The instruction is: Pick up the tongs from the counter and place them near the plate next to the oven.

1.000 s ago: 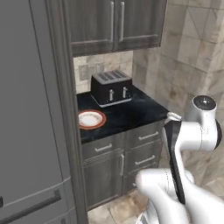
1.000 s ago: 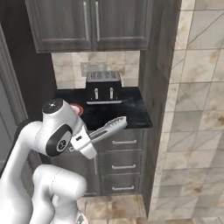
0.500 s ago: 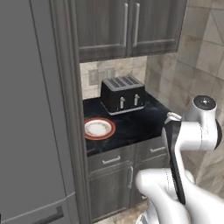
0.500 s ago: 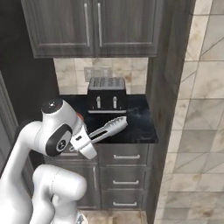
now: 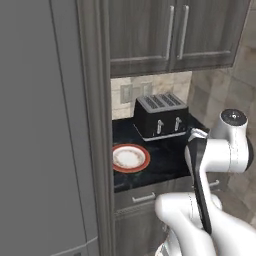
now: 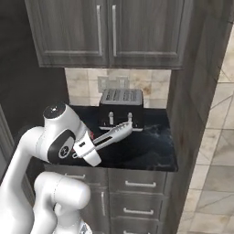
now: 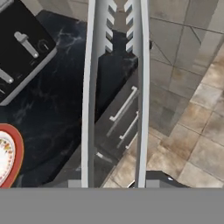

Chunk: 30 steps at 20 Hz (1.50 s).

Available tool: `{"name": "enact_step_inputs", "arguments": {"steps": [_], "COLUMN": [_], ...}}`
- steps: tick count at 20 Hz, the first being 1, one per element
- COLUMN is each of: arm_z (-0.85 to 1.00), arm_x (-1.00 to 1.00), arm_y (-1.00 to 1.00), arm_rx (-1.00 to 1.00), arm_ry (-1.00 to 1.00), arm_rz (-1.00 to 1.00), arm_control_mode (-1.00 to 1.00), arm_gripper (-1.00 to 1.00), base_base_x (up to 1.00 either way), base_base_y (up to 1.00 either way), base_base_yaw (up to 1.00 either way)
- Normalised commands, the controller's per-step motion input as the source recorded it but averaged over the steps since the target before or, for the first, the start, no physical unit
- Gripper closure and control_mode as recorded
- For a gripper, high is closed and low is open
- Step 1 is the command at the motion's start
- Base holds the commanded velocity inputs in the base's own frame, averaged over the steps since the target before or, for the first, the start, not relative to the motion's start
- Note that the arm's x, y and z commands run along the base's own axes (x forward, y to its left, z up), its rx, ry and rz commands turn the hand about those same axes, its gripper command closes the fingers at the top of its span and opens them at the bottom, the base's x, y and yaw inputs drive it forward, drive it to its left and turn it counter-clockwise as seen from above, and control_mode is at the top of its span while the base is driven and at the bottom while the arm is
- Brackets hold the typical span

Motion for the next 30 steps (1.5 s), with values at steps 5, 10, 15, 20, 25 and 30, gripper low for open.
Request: {"name": "enact_step_inputs", "arguments": {"steps": [5, 10, 15, 20, 25, 30], "arm_z": [0.0, 0.0, 0.0, 0.0, 0.0, -0.17], "arm_x": [0.0, 0.0, 0.0, 0.0, 0.0, 0.12], "arm_y": [0.0, 0.0, 0.0, 0.0, 0.0, -0.03], "arm_rx": [0.0, 0.0, 0.0, 0.0, 0.0, 0.0], "arm_ry": [0.0, 0.0, 0.0, 0.0, 0.0, 0.0], "arm_rz": [0.0, 0.0, 0.0, 0.0, 0.0, 0.14], "arm_control_mode": [1.0, 1.0, 1.0, 1.0, 1.0, -1.0], "arm_gripper": [1.0, 1.0, 1.0, 1.0, 1.0, 1.0], "base_base_x": [0.12, 0.39, 0.37, 0.26, 0.25, 0.04], "base_base_y": [-0.06, -0.07, -0.08, -0.1, -0.1, -0.02], "base_base_yaw": [0.33, 0.29, 0.27, 0.28, 0.26, 0.05]}}
